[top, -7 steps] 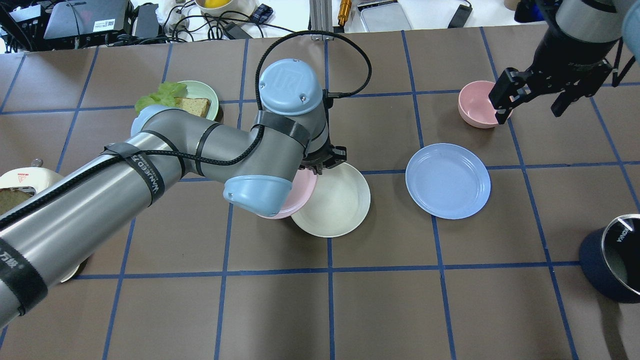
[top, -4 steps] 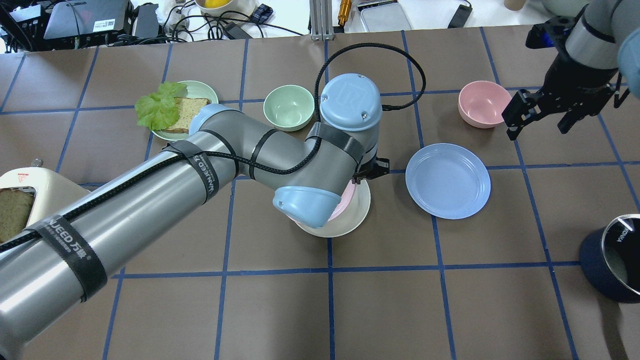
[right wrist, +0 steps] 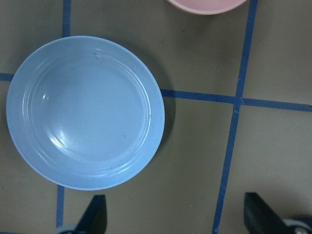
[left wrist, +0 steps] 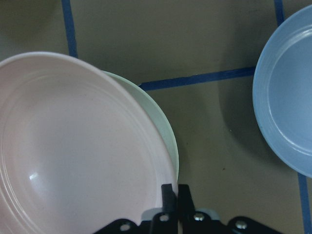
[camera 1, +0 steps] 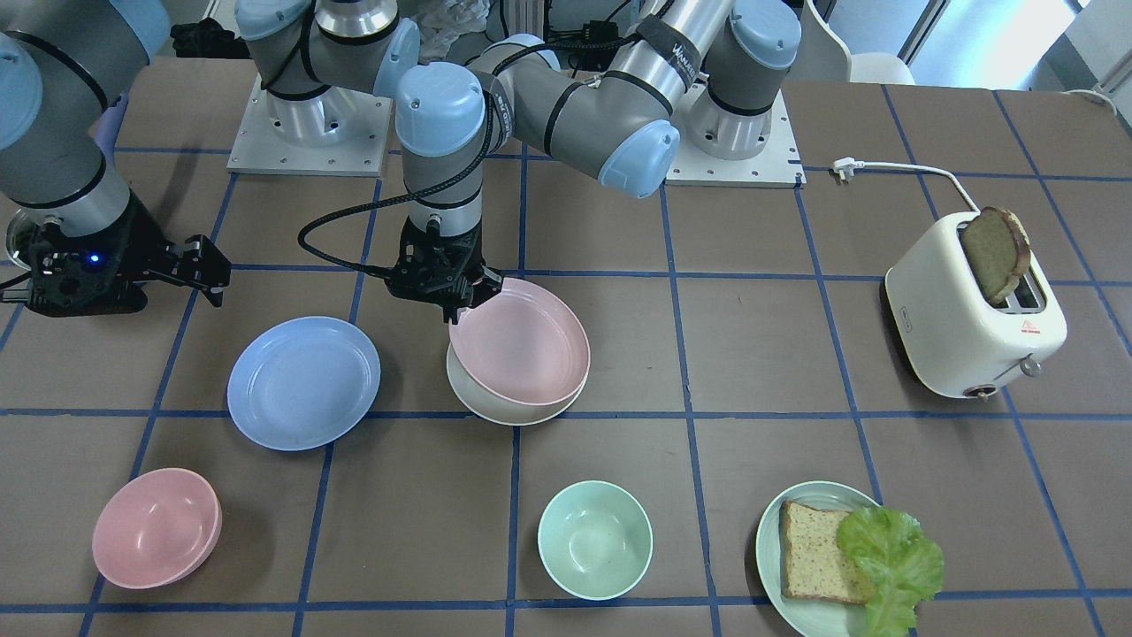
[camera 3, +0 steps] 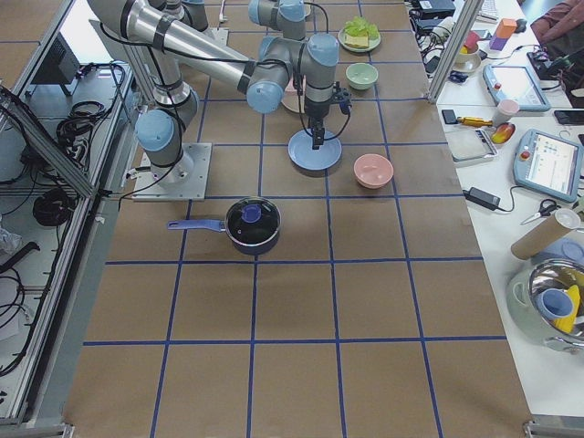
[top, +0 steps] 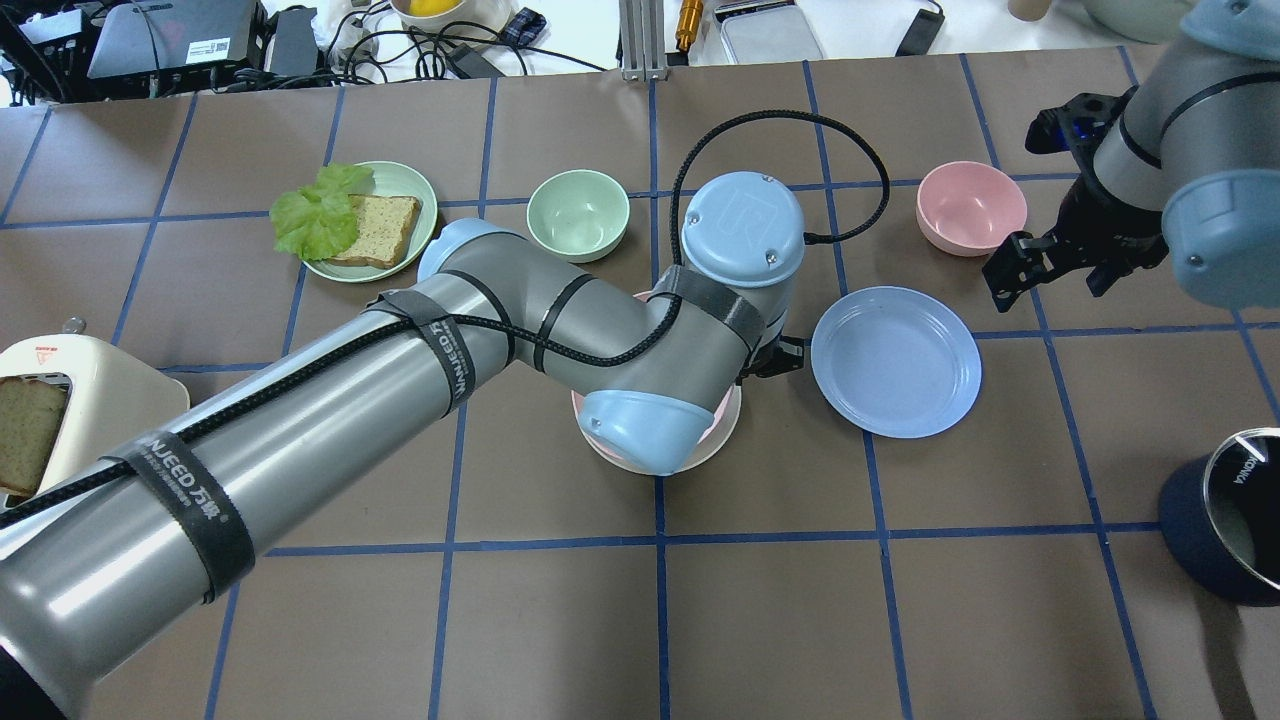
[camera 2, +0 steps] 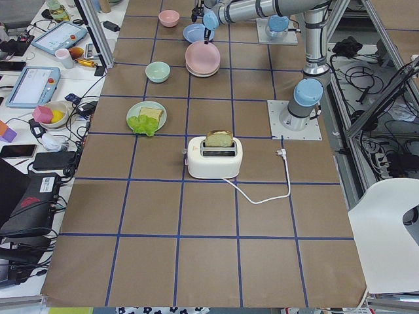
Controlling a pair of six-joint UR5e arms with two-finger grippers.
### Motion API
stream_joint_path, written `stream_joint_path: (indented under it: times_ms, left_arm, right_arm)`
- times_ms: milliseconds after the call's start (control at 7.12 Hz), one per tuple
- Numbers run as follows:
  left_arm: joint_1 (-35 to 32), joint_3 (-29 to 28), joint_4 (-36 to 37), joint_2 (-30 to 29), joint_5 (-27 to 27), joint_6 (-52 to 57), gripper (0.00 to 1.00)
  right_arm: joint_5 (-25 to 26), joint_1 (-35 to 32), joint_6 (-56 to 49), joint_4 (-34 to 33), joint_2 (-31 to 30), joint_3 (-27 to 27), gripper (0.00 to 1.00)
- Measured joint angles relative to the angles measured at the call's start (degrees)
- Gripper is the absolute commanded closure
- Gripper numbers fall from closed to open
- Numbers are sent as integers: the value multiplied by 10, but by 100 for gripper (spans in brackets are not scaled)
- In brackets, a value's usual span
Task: Stack three plates with pink and blue
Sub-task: 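Open the left gripper and raise it while right gripper lowers to blue plate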
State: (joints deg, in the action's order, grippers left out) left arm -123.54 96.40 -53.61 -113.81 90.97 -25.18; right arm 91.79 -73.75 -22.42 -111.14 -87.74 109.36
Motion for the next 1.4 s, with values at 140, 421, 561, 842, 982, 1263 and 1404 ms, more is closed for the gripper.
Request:
stream_joint_path:
  times_ms: [140, 421, 561, 842, 982, 1263, 1404]
  left_arm:
    - [0, 0, 2, -10, 1, 2, 0]
    - [2, -11, 3, -14, 3, 1, 0]
    - [10, -31, -5, -5, 4, -2, 0]
    - [63, -88, -100, 22, -4, 14, 0]
    - [103, -105, -163, 39, -19, 38, 0]
    - [183, -120, -282, 86, -46, 110, 0]
    - [227, -126, -326, 110, -56, 144, 0]
  right_arm:
    - [-1, 3, 0, -3, 1, 8, 0]
    - [-4, 4, 0, -40, 10, 33, 0]
    - [-4, 4, 0, -77, 31, 38, 0]
    - [-7, 5, 3, -140, 85, 32, 0]
    - [-14, 5, 9, -152, 107, 24, 0]
    - [-32, 4, 40, -162, 144, 14, 0]
    - [-34, 5, 51, -174, 158, 15, 0]
